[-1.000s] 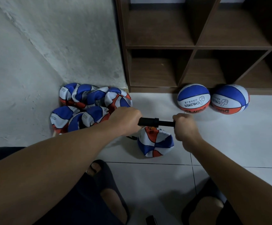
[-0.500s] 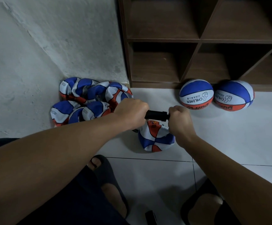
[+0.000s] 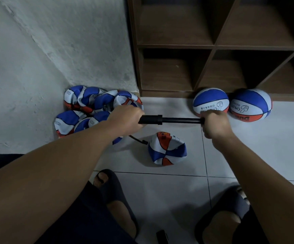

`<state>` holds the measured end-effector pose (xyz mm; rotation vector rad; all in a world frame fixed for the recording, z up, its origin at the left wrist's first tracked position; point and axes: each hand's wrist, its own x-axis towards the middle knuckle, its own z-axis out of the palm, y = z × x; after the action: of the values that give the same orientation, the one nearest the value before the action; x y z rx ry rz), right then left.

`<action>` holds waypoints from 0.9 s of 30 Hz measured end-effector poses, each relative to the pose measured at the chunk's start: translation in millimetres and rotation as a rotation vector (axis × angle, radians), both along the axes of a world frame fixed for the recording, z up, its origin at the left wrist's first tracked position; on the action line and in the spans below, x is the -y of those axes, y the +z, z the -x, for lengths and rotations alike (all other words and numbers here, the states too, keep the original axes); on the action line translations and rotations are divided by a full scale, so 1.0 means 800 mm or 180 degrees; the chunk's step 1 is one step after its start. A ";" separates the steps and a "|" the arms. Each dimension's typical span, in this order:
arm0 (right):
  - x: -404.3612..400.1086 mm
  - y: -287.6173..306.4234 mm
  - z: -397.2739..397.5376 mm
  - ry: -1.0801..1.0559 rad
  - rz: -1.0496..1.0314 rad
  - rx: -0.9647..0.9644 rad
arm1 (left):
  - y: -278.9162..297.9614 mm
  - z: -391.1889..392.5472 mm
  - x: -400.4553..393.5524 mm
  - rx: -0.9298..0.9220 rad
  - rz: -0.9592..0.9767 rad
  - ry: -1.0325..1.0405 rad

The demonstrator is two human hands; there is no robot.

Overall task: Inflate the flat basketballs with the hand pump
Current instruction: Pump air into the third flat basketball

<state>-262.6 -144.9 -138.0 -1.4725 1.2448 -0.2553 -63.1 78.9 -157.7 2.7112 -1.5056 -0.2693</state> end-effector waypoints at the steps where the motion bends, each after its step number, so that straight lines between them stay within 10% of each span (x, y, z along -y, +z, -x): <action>1: 0.003 -0.001 0.001 0.0049 0.0032 -0.0008 | 0.000 -0.001 0.000 -0.0060 -0.0015 0.0004; 27: -0.071 -0.008 -0.038 0.0677 0.0274 0.0135 | 0.009 0.048 0.039 0.0064 0.0153 -0.0109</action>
<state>-232.5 -87.7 -144.1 -1.6516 1.0445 -0.1981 -101.3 47.9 -150.4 2.6617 -1.5439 -0.2046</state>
